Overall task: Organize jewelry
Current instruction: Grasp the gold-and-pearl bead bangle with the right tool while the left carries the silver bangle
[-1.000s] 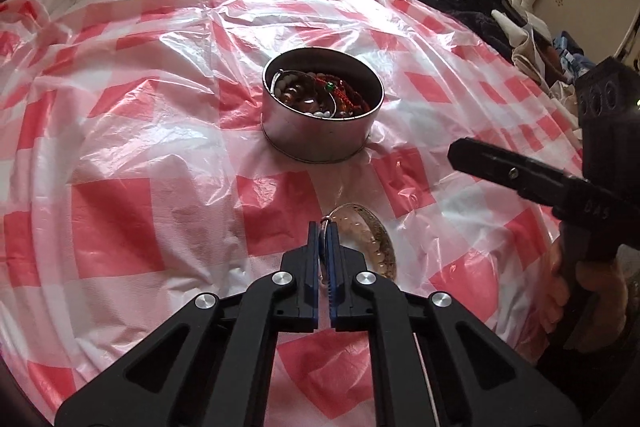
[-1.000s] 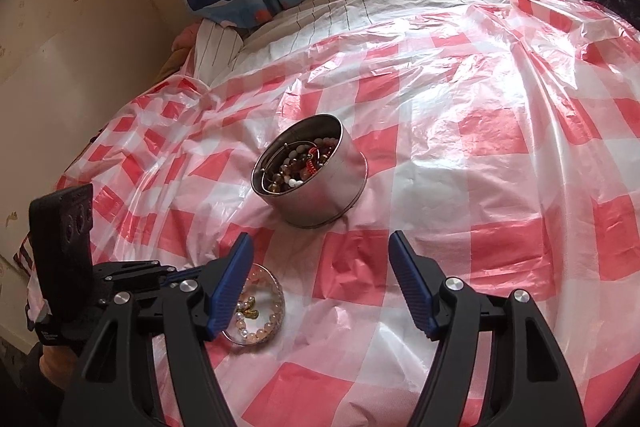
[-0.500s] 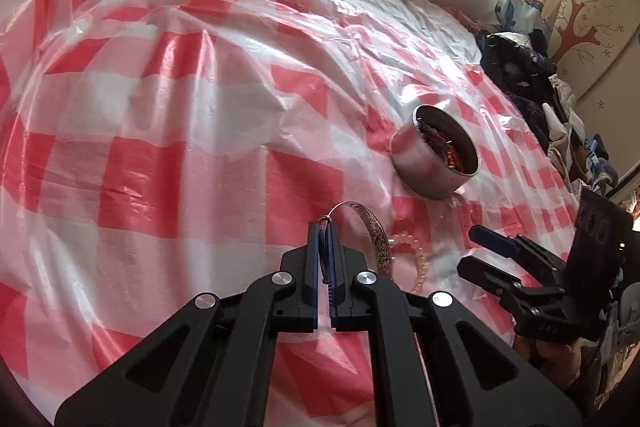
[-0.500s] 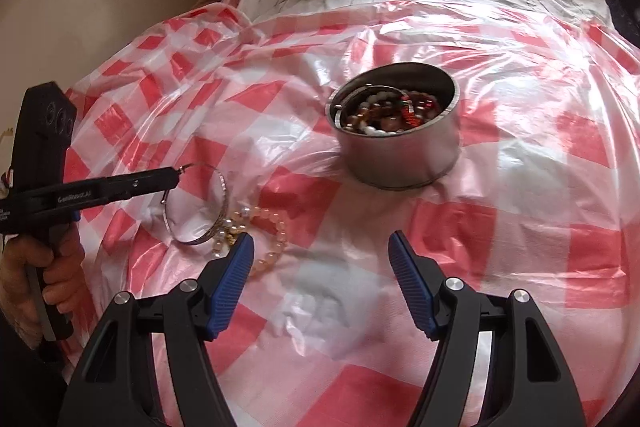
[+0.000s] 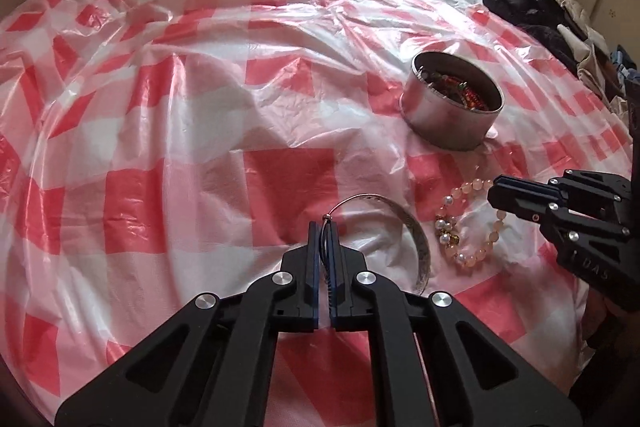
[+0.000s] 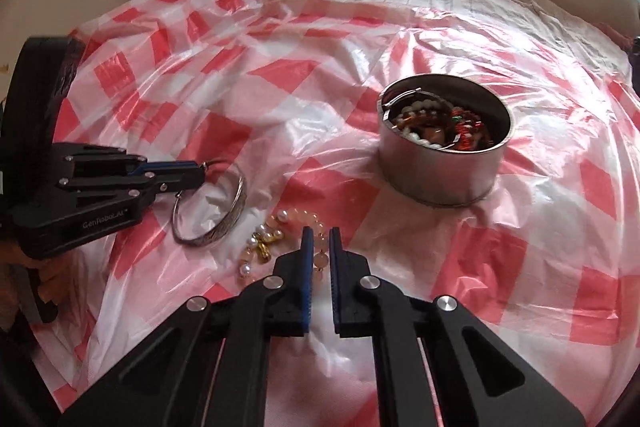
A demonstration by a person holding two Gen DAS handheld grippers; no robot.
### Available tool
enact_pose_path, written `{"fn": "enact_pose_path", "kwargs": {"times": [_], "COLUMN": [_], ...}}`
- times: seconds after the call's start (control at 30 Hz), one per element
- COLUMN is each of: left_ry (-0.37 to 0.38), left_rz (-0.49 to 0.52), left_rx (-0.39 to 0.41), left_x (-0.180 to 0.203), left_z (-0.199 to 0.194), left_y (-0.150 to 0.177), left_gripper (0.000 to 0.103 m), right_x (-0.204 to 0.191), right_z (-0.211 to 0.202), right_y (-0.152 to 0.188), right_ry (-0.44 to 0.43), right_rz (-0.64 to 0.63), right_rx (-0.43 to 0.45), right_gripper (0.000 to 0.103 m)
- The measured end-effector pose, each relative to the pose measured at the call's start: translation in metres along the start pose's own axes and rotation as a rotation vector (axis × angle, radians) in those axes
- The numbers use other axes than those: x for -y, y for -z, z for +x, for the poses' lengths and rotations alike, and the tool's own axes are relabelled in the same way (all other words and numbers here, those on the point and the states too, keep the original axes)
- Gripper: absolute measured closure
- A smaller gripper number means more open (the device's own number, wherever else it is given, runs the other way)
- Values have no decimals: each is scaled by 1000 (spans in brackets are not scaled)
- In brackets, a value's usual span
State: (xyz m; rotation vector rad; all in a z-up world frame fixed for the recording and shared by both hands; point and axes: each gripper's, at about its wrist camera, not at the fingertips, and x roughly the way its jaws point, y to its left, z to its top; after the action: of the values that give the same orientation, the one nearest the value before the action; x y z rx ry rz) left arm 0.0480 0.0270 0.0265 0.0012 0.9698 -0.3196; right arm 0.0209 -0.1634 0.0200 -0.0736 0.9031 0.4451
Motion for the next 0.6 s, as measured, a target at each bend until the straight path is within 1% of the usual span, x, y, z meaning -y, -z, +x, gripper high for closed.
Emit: {"fn": "enact_pose_path", "kwargs": {"times": [0.07, 0.1, 0.17, 0.23, 0.3, 0.33, 0.37, 0.4, 0.43, 0.5, 0.57, 0.6], "left_ry": [28, 24, -13, -33, -38, -42, -51, -61, -66, -80, -105, -123], "left_rz": [-14, -9, 7, 10, -1, 0, 9, 19, 26, 45, 76, 98], "left_rx": [17, 16, -11, -46, -51, -51, -50, -50, -52, -55, -57, -56], "left_x": [0, 1, 3, 4, 3, 3, 4, 4, 6, 9, 14, 18], "left_z": [-5, -5, 2, 11, 14, 14, 15, 15, 16, 18, 19, 20], "left_y": [-2, -3, -3, 1, 2, 2, 2, 2, 2, 3, 4, 5], "left_gripper": [100, 100, 100, 100, 99, 98, 96, 95, 94, 94, 94, 94], "right_x": [14, 21, 31, 36, 39, 41, 42, 44, 44, 41, 38, 35], "right_z": [-13, -18, -23, -19, -11, -8, -6, -5, -5, -2, 6, 11], "right_y": [-2, -3, -5, -4, -3, -1, -1, 0, 2, 2, 5, 7], "right_ry": [5, 3, 5, 16, 26, 30, 32, 39, 51, 59, 82, 100], "right_rz": [47, 68, 101, 116, 130, 136, 141, 146, 146, 130, 105, 84], "right_rx": [37, 51, 64, 43, 3, -9, -23, -27, -22, -31, -65, -84], "right_gripper": [95, 95, 95, 95, 94, 90, 80, 59, 51, 51, 51, 53]}}
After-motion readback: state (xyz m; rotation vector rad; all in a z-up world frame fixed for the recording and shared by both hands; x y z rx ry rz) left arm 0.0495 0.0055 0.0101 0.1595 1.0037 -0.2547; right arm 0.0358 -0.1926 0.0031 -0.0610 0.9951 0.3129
